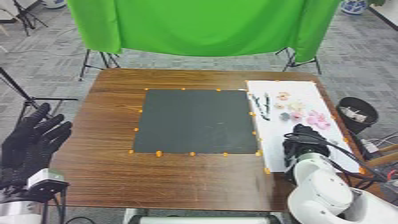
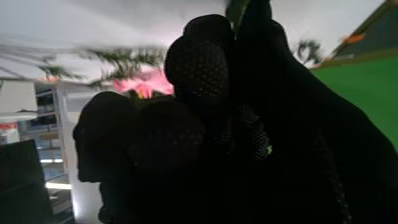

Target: Arrange flowers

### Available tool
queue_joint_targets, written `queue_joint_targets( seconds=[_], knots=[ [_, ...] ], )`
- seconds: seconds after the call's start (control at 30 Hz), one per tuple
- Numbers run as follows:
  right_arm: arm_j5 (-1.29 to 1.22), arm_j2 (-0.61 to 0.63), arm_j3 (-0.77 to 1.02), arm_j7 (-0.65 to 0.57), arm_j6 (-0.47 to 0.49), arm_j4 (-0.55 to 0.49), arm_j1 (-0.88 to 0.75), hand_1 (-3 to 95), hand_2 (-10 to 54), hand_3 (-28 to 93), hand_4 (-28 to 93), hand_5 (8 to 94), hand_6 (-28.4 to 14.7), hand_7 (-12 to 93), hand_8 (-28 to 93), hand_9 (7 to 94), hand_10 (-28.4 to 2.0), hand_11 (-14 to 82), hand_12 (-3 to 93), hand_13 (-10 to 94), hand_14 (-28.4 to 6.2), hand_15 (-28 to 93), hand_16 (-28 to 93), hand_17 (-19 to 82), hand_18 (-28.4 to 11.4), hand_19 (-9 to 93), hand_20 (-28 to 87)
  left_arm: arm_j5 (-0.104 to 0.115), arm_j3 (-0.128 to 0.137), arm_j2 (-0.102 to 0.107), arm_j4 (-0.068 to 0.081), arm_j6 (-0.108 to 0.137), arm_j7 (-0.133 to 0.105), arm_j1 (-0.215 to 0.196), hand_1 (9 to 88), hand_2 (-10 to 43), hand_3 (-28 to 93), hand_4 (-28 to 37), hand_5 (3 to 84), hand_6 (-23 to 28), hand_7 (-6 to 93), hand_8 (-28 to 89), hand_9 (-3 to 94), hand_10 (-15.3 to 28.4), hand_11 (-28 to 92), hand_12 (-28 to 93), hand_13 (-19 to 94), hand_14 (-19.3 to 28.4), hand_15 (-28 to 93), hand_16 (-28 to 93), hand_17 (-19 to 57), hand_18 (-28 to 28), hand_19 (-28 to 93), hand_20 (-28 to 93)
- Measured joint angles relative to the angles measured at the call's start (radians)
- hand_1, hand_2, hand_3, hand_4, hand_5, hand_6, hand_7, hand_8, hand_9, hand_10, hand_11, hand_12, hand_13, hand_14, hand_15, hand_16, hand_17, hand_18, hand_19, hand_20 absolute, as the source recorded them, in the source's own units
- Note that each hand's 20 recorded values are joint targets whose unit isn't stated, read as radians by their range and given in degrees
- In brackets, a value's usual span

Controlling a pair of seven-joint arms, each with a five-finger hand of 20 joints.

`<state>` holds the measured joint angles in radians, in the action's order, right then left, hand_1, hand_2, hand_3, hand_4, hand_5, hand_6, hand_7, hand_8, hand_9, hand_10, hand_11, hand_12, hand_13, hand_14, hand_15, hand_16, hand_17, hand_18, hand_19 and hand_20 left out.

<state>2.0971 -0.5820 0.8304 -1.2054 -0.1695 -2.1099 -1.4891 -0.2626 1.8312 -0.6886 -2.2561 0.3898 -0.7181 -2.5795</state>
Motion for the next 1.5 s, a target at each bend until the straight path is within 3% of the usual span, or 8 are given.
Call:
queue_joint_targets(
  seconds=[0.1,0.23,0.4,0.5,0.77,1.0,1.17,1.5],
  knots=[
    [0.000,0.007,0.000,0.003,-0.002,-0.002,0.023,51.7,-8.5,78,-11,81.6,-5.6,29,27,85.0,-14.3,48.7,27.4,84,-9.2,73,17,64,-15.2,93,43,0.000,0.001,0.000,0.000,0.000,-0.001,-0.001,29.9,6.4,65,-21.2,36.2,9.0,10.5,-8,32.6,18.8,28,11,21,25.1,52,-12,-8.4,22.2,45,7],
    [-0.022,0.007,0.025,0.005,0.010,-0.017,0.050,51.7,-9.1,73,-18,79.7,-6.9,25,22,83.3,-15.1,41.9,26.7,82,-10.4,68,16,62,-13.9,93,29,-0.002,0.003,-0.002,-0.002,0.002,-0.001,-0.003,29.9,6.4,65,-21.2,36.2,9.0,10.5,-8,32.6,18.9,28,11,21,25.1,52,-12,-8.4,22.2,45,7],
    [-0.160,-0.027,0.229,0.018,0.123,-0.092,-0.008,45.2,-7.8,69,-19,72.6,-11.1,16,-4,77.9,-18.8,38.2,20.2,77,-11.5,67,13,60,-12.7,93,14,-0.002,0.011,-0.002,-0.007,0.006,-0.003,-0.013,29.9,6.4,65,-21.3,36.2,9.0,10.5,-8,32.7,18.9,28,11,21,25.1,52,-12,-8.4,22.2,45,7],
    [-0.215,-0.042,0.334,0.024,0.196,-0.153,-0.082,44.2,-7.9,67,-19,71.8,-11.8,15,-8,77.5,-19.4,36.0,19.1,77,-11.8,67,12,60,-12.3,93,10,0.005,0.018,0.002,-0.009,0.010,-0.017,-0.027,29.9,6.4,65,-21.3,36.2,9.0,10.5,-8,32.7,18.9,28,11,21,25.1,52,-12,-8.4,22.2,45,7],
    [-0.168,-0.042,0.273,0.005,0.176,-0.144,-0.214,44.6,-8.4,66,-19,71.8,-12.2,14,-8,77.5,-19.9,33.2,18.2,77,-11.7,66,11,61,-11.9,93,7,0.016,0.020,0.005,-0.010,0.011,-0.031,-0.042,29.9,6.4,65,-21.2,36.3,9.0,10.5,-8,32.7,18.8,28,11,21,25.1,52,-12,-8.4,22.2,45,7],
    [-0.151,-0.047,0.218,-0.008,0.170,-0.112,-0.178,44.9,-8.6,66,-19,72.5,-12.0,14,-8,78.0,-19.7,32.9,18.1,77,-11.6,66,11,61,-11.9,93,6,0.028,0.011,0.027,-0.009,0.013,-0.038,-0.038,29.9,6.5,65,-21.3,36.3,9.0,10.5,-8,32.7,18.9,28,11,21,25.1,52,-12,-8.4,22.2,45,7],
    [-0.151,-0.048,0.188,-0.017,0.166,-0.093,-0.141,46.8,-8.8,68,-19,73.8,-11.0,15,-8,79.2,-18.9,32.9,18.3,78,-11.2,65,11,61,-11.8,93,6,0.023,0.009,0.023,-0.009,0.013,-0.030,-0.030,29.9,6.4,65,-21.2,36.2,9.0,10.5,-8,32.7,18.9,28,11,21,25.1,52,-12,-8.4,22.2,45,7],
    [-0.120,-0.054,0.123,-0.031,0.195,-0.078,-0.087,54.2,-9.5,64,-21,77.2,-9.9,15,9,83.2,-16.3,31.5,20.9,80,-10.4,64,12,62,-11.7,93,6,0.010,0.009,0.004,-0.009,0.012,-0.015,-0.021,29.9,6.5,65,-21.3,36.2,8.9,10.5,-8,32.6,18.8,28,11,21,25.1,52,-12,-8.4,22.2,45,7]
  ],
)
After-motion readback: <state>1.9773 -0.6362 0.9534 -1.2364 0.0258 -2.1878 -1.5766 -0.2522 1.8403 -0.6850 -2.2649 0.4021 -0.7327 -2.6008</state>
